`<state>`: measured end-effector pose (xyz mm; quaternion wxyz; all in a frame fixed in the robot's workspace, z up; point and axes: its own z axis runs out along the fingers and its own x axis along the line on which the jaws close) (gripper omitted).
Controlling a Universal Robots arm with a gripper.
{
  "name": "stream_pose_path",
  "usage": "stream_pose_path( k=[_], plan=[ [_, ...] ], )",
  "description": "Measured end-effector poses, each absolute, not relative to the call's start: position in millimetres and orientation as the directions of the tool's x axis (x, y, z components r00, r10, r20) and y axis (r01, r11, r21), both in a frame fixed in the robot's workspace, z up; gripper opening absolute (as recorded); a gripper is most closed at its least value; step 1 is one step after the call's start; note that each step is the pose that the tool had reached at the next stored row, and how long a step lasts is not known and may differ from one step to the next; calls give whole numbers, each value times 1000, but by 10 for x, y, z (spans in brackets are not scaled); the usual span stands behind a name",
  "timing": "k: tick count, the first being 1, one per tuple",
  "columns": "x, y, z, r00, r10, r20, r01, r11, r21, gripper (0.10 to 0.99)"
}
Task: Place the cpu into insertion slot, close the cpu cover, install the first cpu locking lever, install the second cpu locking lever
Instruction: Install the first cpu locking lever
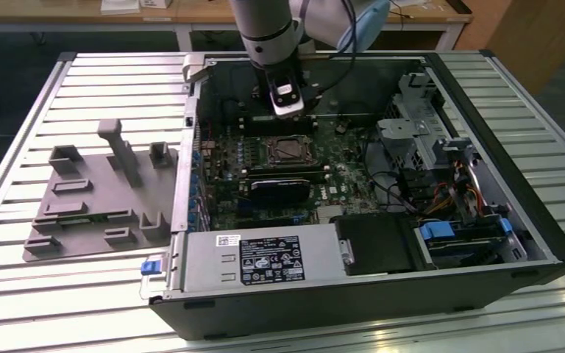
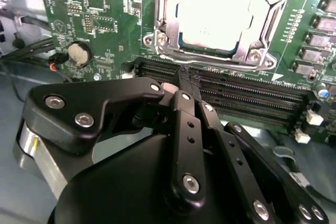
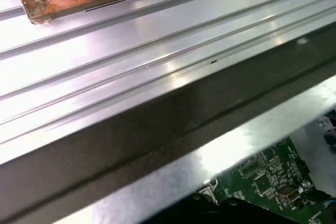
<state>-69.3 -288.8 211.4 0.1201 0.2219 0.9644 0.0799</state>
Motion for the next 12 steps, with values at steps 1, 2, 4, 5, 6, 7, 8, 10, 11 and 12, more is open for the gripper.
stream_pose_path(
  k=[1,2,4,5,6,7,8,10,11,12],
  plan=[
    [-693,-2888,2126,-873,447,-196,409,889,207,102],
    [-693,-2888,2129,-873,447,-196,409,889,207,102],
    [-693,-2892,2129,-873,447,-196,409,889,207,102],
    [-693,-2899,2130,-873,447,-196,409,889,207,102],
    [-693,-2907,2129,-873,447,-196,409,889,207,102],
    [-693,-2918,2129,-872,448,-196,410,888,207,102],
    [-693,-2930,2129,-872,449,-195,410,888,207,102],
    [-692,-2959,2129,-872,450,-193,413,887,206,102],
    [-691,-2972,2129,-871,452,-192,414,887,205,102],
    [-691,-2982,2129,-871,453,-191,416,886,205,102]
  ],
)
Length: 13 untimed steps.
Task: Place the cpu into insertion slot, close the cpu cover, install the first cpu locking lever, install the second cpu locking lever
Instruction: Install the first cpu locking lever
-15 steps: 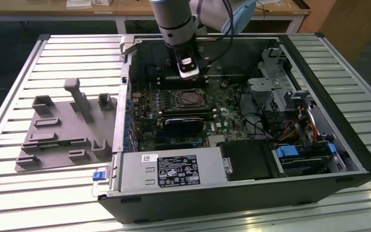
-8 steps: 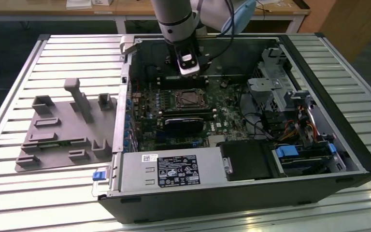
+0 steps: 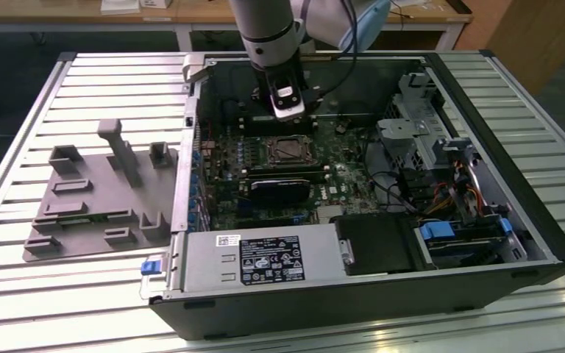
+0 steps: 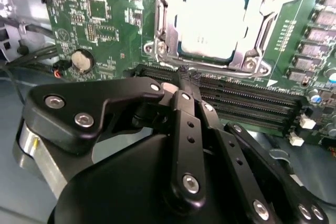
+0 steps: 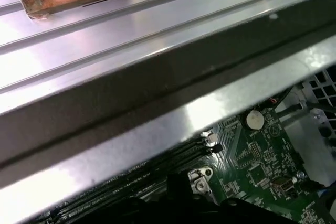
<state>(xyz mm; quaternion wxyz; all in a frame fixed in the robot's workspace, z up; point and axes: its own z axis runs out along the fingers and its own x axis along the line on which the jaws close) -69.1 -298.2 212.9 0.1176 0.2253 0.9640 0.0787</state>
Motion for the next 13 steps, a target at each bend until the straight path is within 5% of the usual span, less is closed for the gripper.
stream_pose_path(
  k=[13],
  plan=[
    [-664,-3040,2123,-873,461,-163,437,885,160,102]
  ],
)
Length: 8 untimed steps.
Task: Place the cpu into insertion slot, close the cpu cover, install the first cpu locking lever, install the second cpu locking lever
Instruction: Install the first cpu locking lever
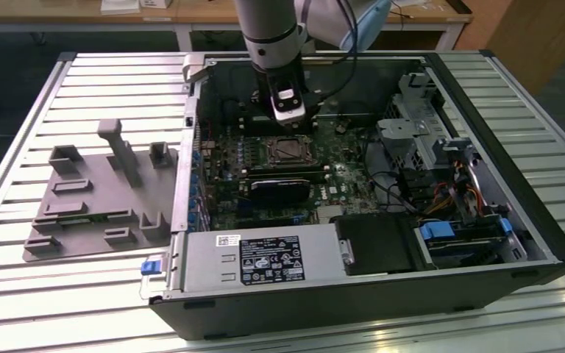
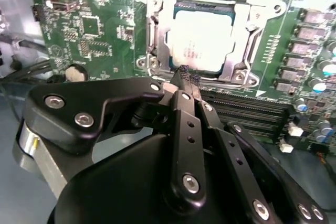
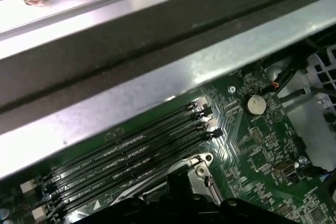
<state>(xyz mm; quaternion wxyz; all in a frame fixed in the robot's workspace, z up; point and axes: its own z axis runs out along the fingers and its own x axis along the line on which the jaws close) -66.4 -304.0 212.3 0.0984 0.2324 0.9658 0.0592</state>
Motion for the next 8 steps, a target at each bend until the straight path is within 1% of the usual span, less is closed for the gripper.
stream_pose_path(
  k=[4,8],
  plan=[
    [-649,-3042,2122,-875,461,-147,445,886,132,102],
    [-647,-3059,2123,-873,464,-150,450,885,118,102]
  ],
)
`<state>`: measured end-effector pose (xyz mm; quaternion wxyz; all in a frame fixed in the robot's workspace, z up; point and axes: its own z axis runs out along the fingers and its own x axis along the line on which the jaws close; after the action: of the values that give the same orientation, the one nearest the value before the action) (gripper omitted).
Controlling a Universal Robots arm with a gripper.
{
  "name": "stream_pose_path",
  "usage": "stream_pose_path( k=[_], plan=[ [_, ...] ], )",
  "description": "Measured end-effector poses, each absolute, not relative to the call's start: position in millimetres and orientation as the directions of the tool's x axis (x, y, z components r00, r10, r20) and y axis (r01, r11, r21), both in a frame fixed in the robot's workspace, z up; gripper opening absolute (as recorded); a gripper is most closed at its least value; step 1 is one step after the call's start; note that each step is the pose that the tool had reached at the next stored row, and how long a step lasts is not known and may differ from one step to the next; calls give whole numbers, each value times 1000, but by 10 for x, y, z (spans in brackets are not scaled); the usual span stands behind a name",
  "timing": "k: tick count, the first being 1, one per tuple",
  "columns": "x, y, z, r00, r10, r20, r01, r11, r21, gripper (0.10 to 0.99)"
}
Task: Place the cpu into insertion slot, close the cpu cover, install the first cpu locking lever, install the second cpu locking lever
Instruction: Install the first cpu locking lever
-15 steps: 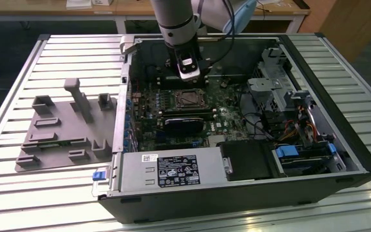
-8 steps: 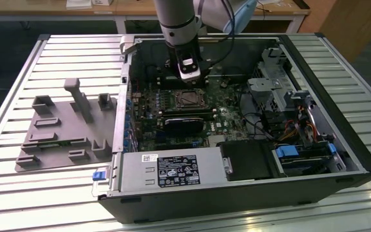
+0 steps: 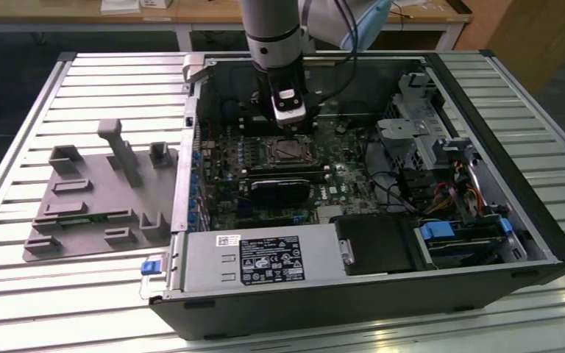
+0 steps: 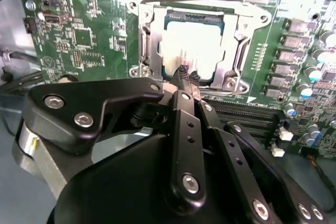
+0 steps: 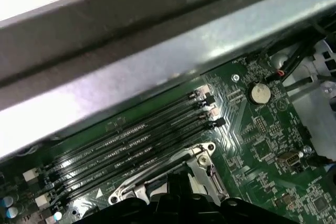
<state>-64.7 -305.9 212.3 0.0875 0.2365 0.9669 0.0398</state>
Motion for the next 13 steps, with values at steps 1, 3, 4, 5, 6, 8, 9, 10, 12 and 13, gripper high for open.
stream_pose_path(
  k=[1,3,4,5,6,8,9,10,12,13],
  plan=[
    [-647,-3067,2123,-872,465,-151,452,885,117,102],
    [-647,-3086,2122,-871,467,-152,454,883,115,102],
    [-647,-3097,2122,-870,469,-152,455,883,115,102],
    [-647,-3110,2122,-870,470,-153,456,882,114,102],
    [-647,-3122,2122,-869,471,-153,458,882,114,102],
    [-647,-3149,2122,-868,473,-153,460,881,113,102],
    [-647,-3162,2121,-867,474,-153,461,880,113,102],
    [-648,-3177,2121,-867,475,-153,462,880,113,102],
    [-647,-3207,2120,-866,477,-153,464,879,113,102],
    [-647,-3222,2120,-865,478,-154,465,878,112,102]
  ],
)
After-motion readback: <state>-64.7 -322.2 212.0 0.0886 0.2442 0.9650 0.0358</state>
